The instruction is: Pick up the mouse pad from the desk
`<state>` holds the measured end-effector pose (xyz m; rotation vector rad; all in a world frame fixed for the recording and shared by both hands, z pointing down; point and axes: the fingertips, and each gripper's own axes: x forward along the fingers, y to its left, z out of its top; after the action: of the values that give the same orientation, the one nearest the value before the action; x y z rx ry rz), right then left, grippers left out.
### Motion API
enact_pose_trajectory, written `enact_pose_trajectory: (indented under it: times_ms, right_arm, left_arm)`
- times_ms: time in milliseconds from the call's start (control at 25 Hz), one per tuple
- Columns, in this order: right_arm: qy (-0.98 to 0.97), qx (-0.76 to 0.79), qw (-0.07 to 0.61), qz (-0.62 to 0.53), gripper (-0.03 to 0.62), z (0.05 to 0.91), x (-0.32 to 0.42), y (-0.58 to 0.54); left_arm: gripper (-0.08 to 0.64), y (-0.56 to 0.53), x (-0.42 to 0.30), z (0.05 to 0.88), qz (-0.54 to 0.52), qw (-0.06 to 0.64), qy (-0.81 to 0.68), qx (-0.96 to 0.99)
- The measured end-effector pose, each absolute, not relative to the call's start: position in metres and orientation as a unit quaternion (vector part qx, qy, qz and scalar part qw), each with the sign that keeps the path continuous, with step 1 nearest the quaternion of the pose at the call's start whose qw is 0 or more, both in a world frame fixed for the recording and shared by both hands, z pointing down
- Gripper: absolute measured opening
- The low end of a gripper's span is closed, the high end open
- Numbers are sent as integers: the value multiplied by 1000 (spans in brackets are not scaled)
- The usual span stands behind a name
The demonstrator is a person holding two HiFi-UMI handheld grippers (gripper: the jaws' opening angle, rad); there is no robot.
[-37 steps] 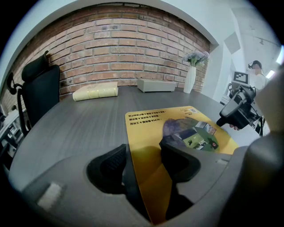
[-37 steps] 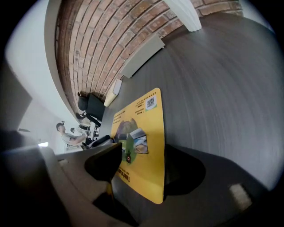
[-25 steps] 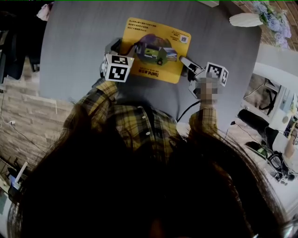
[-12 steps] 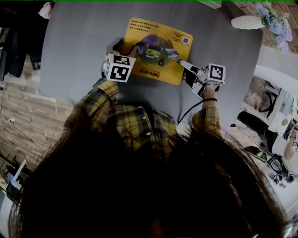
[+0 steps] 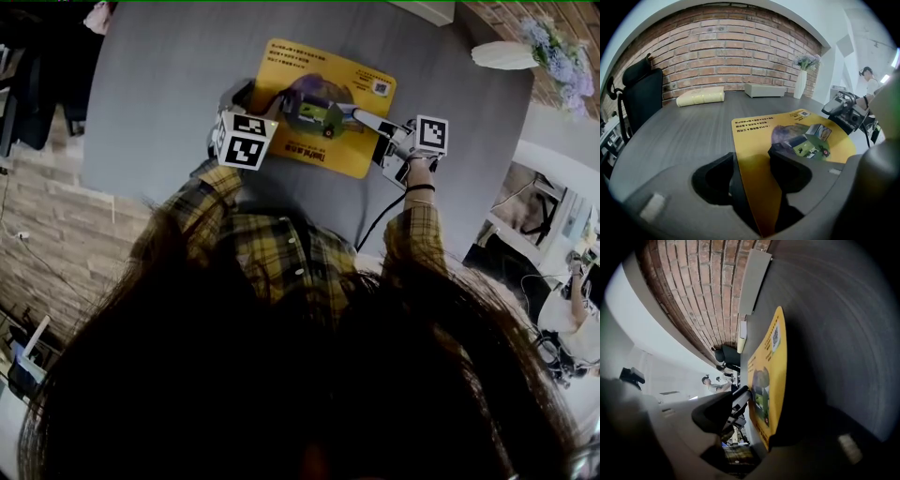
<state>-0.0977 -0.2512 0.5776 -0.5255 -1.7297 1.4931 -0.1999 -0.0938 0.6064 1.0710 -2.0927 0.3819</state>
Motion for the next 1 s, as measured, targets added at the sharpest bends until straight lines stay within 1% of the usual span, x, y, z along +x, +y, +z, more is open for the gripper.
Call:
enact_pose_trajectory:
  times_ms: [80,200,280,400,440,1000]
  right_arm:
    - [-676,-218,384,590,241,577,-104,-244]
    - [-677,-220,394,581,195,580,-107,-236]
    - [-683,-214,399,574,148,584,-106,-237]
    - [-693,-193,414,557,41,593,-102,-242]
    - [-698,-187,420,550,22,596,-101,-243]
    - [-685,-174,435,557,14,600,-101,-245]
  left_arm:
    - [256,-95,-200,608,147,368,-817,419]
    - [256,-95,-199,612,144,367,-818,419]
    - [256,-95,-200,611,145,368,-818,417]
    - [256,-96,-201,610,146,367,-818,418]
    - [256,-96,-201,609,146,367,-818,418]
    - [256,-95,-201,608,147,367,-818,417]
